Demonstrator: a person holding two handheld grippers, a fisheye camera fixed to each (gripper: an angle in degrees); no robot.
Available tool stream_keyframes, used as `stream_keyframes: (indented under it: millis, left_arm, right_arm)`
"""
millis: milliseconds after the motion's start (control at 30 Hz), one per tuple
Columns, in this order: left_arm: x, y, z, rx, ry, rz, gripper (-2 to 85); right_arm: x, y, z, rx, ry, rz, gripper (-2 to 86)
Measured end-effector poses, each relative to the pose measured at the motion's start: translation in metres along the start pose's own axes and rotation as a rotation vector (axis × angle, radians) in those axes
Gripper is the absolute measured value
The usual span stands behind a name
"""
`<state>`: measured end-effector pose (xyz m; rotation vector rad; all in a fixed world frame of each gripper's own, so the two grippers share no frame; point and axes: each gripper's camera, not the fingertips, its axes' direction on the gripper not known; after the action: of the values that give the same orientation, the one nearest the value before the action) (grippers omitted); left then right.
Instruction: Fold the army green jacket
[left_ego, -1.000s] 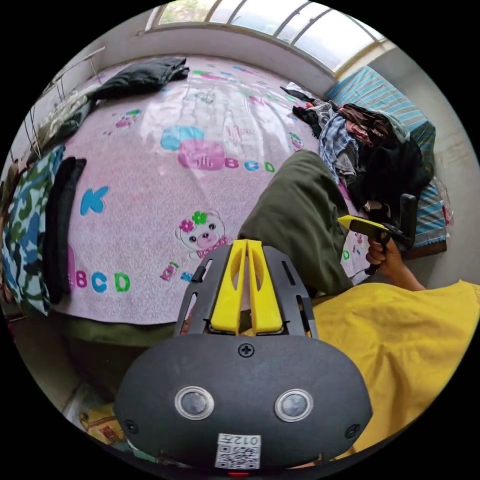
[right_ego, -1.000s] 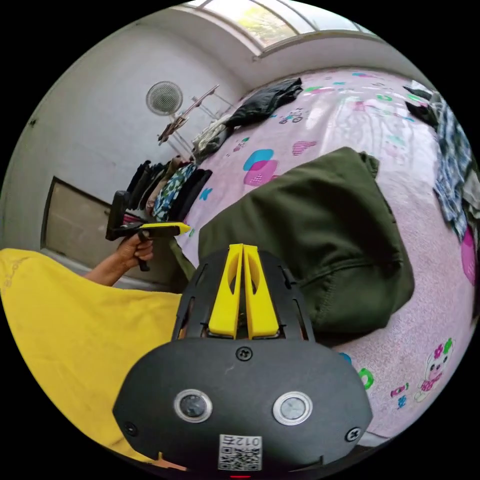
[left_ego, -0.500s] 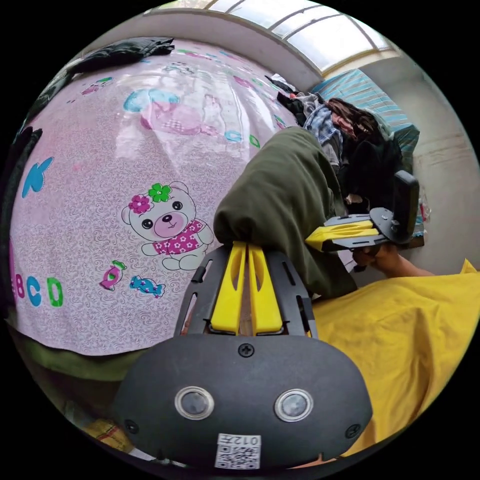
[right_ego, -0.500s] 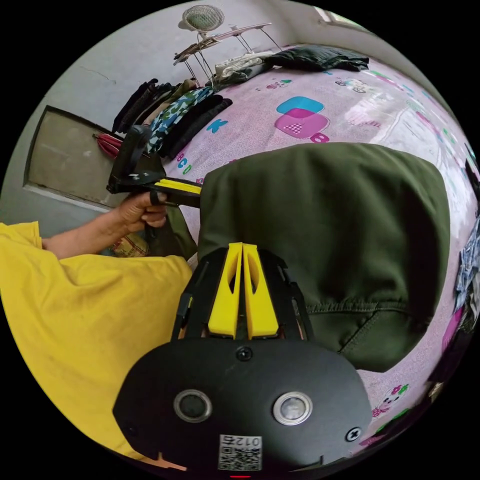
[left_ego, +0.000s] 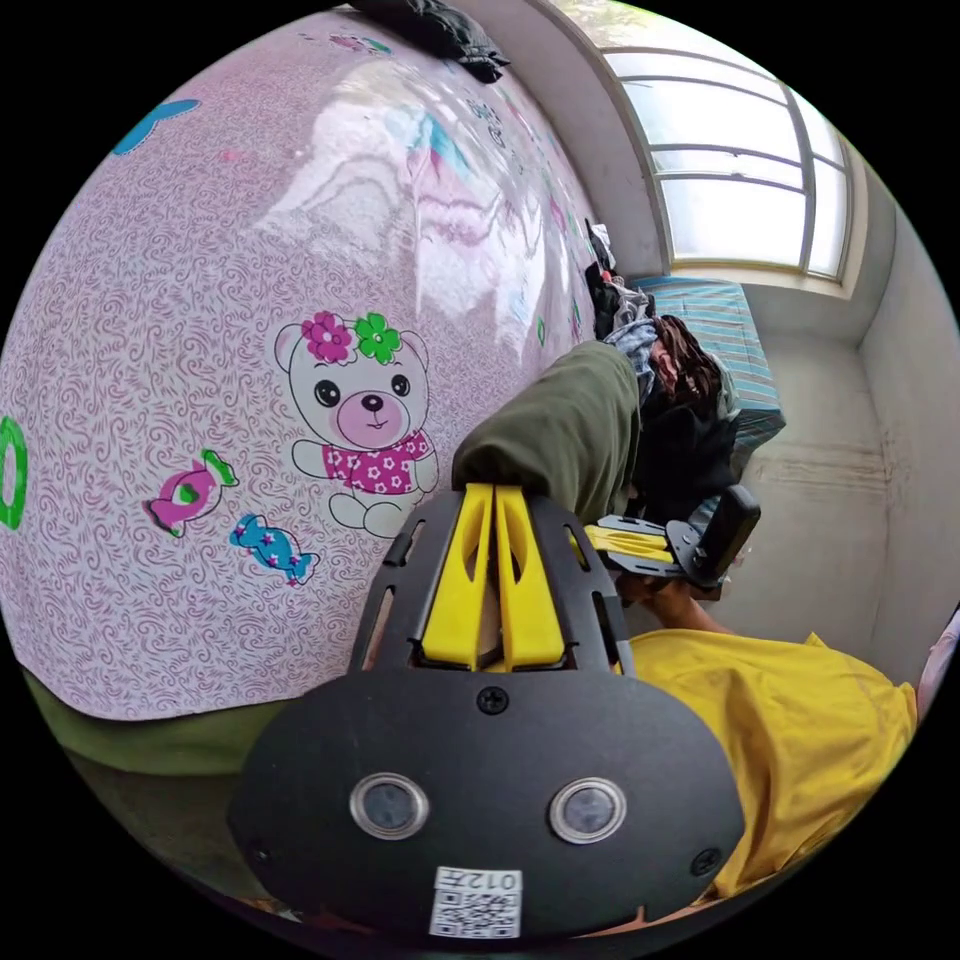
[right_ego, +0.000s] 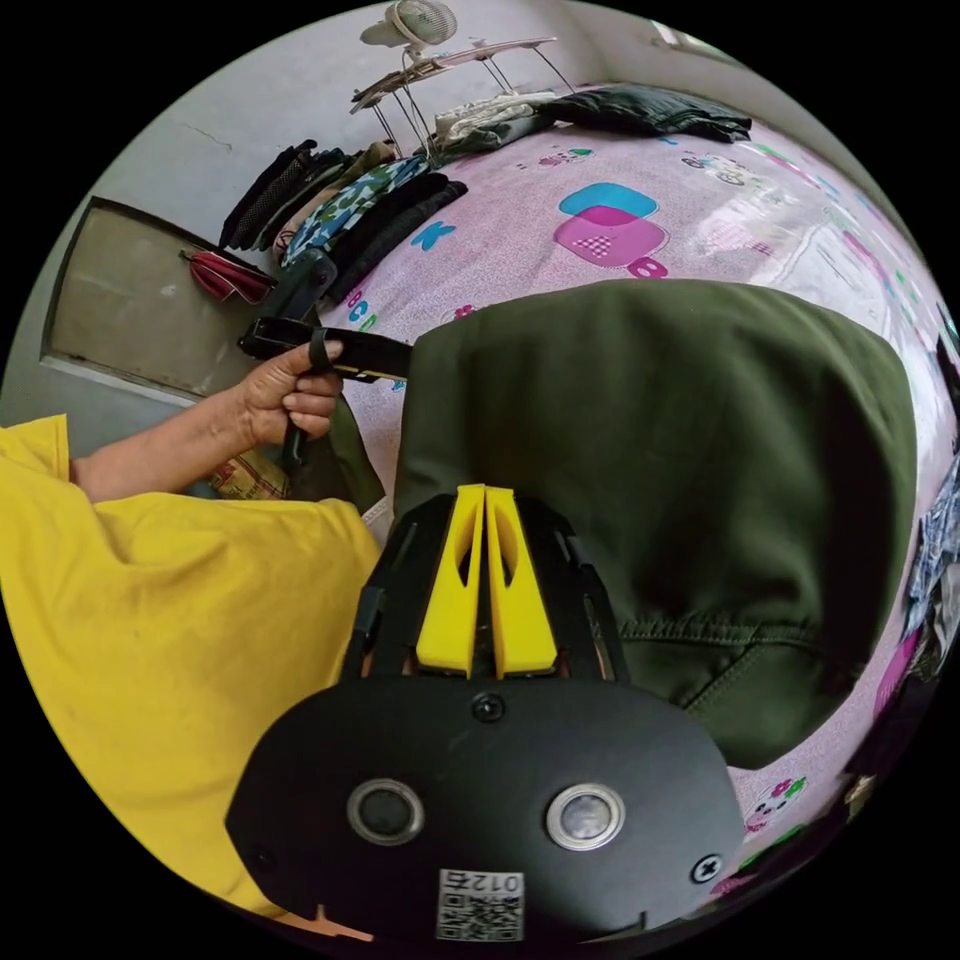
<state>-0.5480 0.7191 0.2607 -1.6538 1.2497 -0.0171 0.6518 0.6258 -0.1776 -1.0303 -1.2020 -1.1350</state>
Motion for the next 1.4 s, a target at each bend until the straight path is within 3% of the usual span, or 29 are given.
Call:
stream_keyframes:
  millis: [233,433,500,700,1100,1400]
  left_arm:
    - [-0.009,0.001,-0.037,0.046,0.059,-0.049,2.4]
    - [-0.005,0.016,-0.059,0.055,0.084,-0.065,10.8]
    - [-0.007,0.02,-0.056,0.029,0.087,-0.075,13.2]
    - [-0.015,0.021,-0.034,-0.063,0.154,-0.123,18.8]
    - [-0.014,0.011,-0.04,-0.094,0.112,-0.097,21.2]
    - [-0.023,0.03,-0.065,-0.076,0.194,-0.129,20.9]
  right_arm:
    - [0.027,0.018,-0.024,0.134,-0.164,0.164,0.1]
    - [0.075,0.119,-0.088,0.552,-0.203,0.565,1.7]
    - [0.102,0.17,-0.094,0.665,-0.282,0.748,5.7]
    - [0.14,0.24,-0.056,0.699,-0.464,0.991,14.6]
    - [0.168,0.208,-0.022,0.72,-0.675,0.872,18.5]
    - [0.161,0.202,-0.035,0.68,-0.719,0.842,22.8]
